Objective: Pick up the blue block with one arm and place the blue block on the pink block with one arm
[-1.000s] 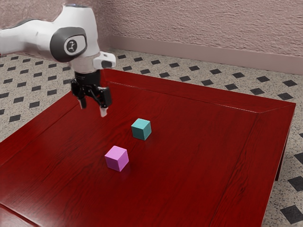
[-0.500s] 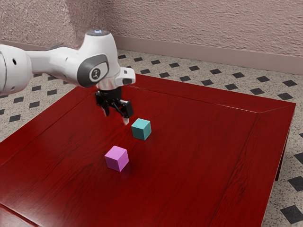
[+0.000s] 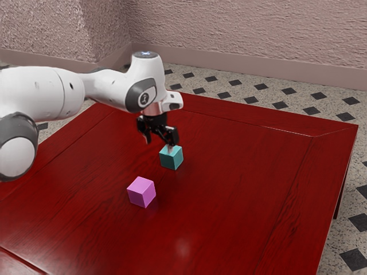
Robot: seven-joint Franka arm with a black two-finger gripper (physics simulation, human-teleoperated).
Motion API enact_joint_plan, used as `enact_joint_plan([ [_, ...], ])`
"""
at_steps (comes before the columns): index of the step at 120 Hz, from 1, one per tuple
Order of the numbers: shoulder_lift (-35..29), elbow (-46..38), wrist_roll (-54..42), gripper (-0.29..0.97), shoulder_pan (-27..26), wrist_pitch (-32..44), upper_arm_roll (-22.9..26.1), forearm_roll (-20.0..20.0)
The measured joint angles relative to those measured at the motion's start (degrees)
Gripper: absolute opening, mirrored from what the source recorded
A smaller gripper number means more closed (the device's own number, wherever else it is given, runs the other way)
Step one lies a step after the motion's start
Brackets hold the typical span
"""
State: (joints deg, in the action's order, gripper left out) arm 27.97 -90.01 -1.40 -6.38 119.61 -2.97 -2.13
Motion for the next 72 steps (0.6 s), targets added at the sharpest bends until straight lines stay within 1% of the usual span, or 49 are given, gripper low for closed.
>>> enact_joint_plan([
  [11, 3.57, 4.45, 0.01, 0.68, 1.19, -0.97, 0.04, 0.09],
  [19, 4.71, 6.2, 0.01, 0.68, 1.8, -1.76, 0.06, 0.1],
  [36, 6.85, 8.98, 0.0, 0.68, 2.26, -2.85, 0.15, 0.24],
  [57, 12.47, 16.45, -0.02, 0.68, 2.49, -3.77, 0.62, 0.49],
  [72, 14.57, 18.09, 0.0, 0.68, 2.55, -3.94, 0.68, 1.38],
])
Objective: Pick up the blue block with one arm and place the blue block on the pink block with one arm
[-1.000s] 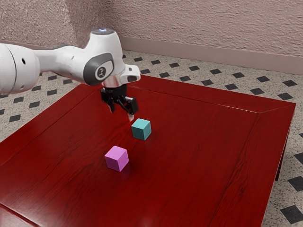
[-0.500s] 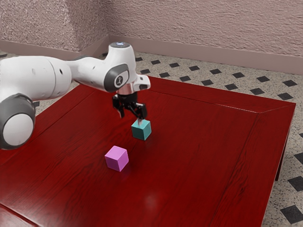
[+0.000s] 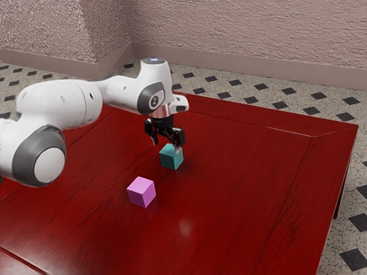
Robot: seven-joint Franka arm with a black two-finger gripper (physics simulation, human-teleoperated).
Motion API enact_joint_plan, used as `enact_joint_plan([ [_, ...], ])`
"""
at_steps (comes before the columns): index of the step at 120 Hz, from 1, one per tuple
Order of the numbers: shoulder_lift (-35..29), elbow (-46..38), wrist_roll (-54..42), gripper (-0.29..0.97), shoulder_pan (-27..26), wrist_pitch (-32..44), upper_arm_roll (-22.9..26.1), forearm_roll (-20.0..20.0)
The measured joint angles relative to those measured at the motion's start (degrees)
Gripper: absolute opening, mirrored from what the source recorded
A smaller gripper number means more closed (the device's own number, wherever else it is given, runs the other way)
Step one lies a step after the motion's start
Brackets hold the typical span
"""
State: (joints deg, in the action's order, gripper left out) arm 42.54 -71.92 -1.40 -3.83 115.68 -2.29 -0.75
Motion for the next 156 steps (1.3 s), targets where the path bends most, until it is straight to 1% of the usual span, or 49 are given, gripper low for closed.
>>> enact_joint_plan([
  [19, 2.24, 0.83, 0.02, 0.68, 0.13, -0.03, -0.22, 1.2],
  [47, 4.66, 2.76, 0.01, 0.68, 0.59, 0.04, -0.15, 1.64],
  [84, 6.42, 5.41, -0.03, 0.68, 1.29, 0.26, -0.01, 1.71],
  [118, 8.38, 7.21, -0.4, 0.68, 1.61, 2.68, 1.2, 1.72],
  [156, 9.49, 7.38, -0.67, 0.68, 2.13, 3.66, 1.32, 2.33],
])
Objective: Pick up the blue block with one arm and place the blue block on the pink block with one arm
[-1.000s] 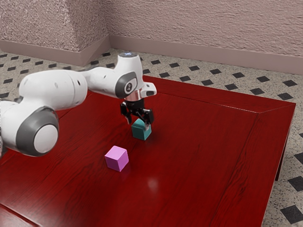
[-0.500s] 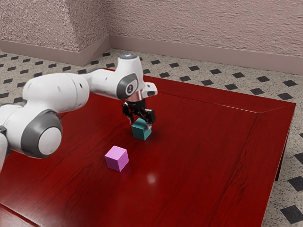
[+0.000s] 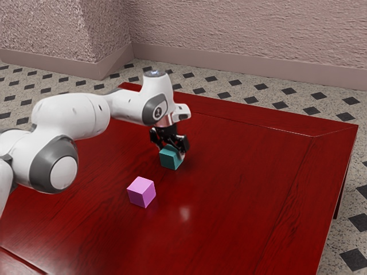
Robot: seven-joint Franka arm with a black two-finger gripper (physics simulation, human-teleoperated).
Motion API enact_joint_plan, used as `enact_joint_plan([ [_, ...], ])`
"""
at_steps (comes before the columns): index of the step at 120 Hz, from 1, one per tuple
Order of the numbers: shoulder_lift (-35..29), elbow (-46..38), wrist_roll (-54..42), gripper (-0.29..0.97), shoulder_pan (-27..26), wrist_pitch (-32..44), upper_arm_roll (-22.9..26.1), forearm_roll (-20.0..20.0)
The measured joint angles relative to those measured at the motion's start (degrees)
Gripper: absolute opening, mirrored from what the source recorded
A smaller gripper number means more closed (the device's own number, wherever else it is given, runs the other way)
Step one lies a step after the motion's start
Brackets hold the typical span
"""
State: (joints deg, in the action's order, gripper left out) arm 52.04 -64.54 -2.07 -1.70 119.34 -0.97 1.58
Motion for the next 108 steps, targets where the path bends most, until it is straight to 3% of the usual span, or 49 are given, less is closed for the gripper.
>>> enact_joint_plan([
  [108, -0.08, 0.01, 0.07, 0.38, 0.19, -1.06, -0.13, 0.72],
])
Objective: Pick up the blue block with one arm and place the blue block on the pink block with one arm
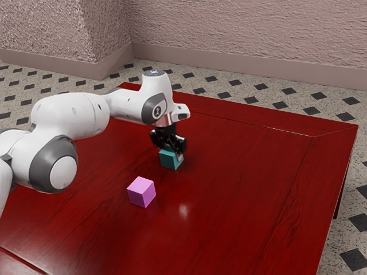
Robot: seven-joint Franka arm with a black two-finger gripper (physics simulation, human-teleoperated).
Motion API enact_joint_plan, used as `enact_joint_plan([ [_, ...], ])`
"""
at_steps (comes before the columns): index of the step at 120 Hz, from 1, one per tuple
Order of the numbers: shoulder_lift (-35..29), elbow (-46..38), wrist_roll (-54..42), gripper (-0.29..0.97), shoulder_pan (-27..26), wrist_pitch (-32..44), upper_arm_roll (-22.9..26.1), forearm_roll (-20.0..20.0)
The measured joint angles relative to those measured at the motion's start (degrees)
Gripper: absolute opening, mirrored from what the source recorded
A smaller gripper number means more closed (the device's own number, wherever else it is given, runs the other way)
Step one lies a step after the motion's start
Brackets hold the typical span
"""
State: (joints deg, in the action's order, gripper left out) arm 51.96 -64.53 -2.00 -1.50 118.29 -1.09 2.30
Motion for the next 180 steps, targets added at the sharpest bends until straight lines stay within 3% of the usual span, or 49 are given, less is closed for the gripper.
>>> enact_joint_plan([
  [24, -5.11, -1.63, 0.27, 0.37, -0.2, -2.17, -0.24, 0.79],
  [51, -24.49, -27.69, 0.41, 0.37, -0.25, 2.95, 0.01, 1.15],
  [73, -34.93, -42.88, 0.6, 0.37, -0.55, 9.1, 0.27, 1.29],
  [126, -41.39, -54.08, 1.06, 0.36, -0.03, 15.41, 0.95, 1.89],
  [180, -44.3, -57.97, 1.49, 0.36, 0.1, 16.18, 1.72, 0.99],
])
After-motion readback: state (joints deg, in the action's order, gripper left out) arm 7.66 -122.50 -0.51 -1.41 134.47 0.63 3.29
